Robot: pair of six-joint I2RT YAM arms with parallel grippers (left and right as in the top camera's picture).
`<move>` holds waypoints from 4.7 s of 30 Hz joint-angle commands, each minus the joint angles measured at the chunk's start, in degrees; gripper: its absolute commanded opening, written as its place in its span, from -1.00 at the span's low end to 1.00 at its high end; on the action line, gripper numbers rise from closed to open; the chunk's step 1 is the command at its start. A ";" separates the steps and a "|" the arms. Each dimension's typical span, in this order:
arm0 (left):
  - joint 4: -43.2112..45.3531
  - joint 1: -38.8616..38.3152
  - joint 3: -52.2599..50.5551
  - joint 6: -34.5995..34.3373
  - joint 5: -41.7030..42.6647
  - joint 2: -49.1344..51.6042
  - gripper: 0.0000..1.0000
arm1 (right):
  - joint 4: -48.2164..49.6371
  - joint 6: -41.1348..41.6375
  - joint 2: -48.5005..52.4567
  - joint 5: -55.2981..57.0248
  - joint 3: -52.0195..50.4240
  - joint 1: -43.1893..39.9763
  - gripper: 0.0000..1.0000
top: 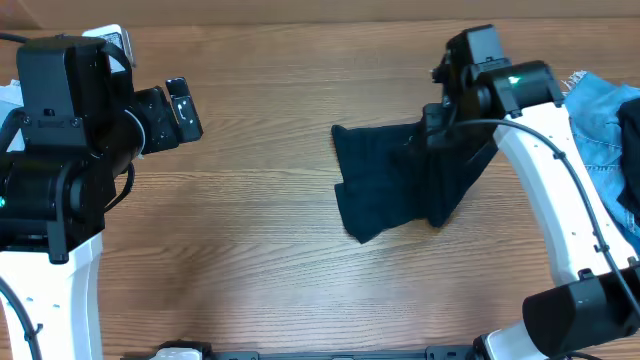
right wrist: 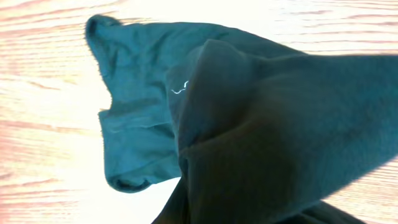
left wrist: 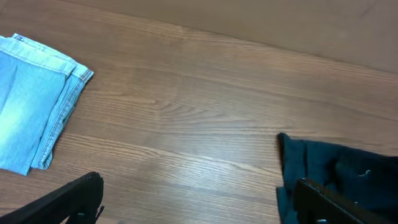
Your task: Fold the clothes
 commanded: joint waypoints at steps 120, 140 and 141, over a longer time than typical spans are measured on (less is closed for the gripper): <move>0.04 0.24 0.22 -0.15 -0.74 0.15 1.00 | 33.97 15.89 18.64 -16.90 -4.24 11.19 0.02; 0.04 0.24 0.22 -0.15 -0.74 0.15 1.00 | -2.99 11.21 14.84 -13.07 -2.69 4.09 0.50; 0.07 0.24 0.22 -0.15 -0.74 0.13 1.00 | -2.67 12.39 14.86 -13.60 -3.39 4.09 0.50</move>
